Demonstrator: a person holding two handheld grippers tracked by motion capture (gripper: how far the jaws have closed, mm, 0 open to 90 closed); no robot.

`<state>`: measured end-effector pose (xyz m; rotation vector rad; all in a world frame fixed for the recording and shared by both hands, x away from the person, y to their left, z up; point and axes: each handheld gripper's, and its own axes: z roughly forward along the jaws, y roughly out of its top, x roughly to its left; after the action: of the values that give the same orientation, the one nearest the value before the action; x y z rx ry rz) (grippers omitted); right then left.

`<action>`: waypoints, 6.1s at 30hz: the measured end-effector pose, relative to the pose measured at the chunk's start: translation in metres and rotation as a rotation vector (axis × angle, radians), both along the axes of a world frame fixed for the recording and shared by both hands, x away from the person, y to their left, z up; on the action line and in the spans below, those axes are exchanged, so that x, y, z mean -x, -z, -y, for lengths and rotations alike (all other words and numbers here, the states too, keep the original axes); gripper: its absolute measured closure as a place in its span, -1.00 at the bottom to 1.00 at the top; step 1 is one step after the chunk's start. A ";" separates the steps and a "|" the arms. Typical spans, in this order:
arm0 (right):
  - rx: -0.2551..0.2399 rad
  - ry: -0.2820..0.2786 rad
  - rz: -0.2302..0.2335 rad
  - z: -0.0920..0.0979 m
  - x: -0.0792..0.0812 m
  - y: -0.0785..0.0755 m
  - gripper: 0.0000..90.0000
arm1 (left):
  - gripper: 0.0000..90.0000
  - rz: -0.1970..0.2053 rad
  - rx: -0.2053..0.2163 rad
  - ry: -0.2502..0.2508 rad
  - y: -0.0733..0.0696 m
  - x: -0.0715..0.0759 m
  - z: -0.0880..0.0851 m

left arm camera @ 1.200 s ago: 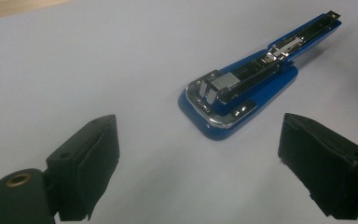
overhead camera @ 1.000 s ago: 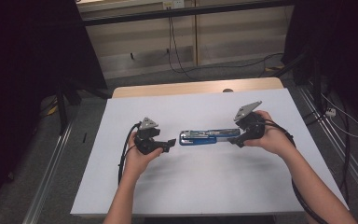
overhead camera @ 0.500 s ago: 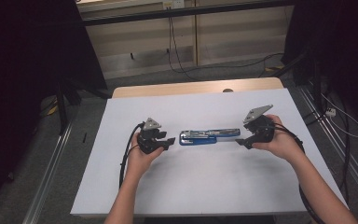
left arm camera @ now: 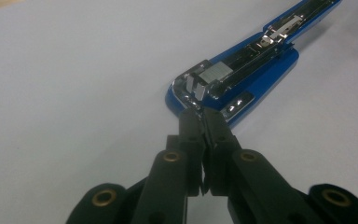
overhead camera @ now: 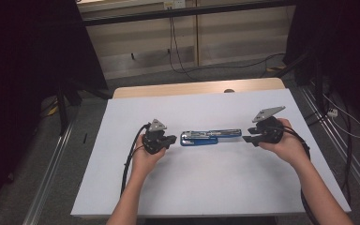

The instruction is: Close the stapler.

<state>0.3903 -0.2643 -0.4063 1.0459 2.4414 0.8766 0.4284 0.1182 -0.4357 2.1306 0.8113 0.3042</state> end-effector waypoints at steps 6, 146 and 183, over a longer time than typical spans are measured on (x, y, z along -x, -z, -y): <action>0.017 0.018 -0.018 0.001 0.001 0.006 0.50 | 1.00 -0.004 0.017 -0.001 0.003 -0.001 0.004; -0.163 -0.003 0.011 -0.022 0.002 0.031 0.15 | 0.15 -0.016 0.090 0.005 -0.004 0.008 0.009; -0.158 0.030 0.022 -0.001 0.042 0.029 -0.40 | -0.75 0.045 0.111 -0.056 -0.023 0.039 -0.037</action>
<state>0.3487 -0.2629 -0.4351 1.1175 2.3639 1.0798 0.3897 0.1555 -0.4128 1.9937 0.8435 0.3271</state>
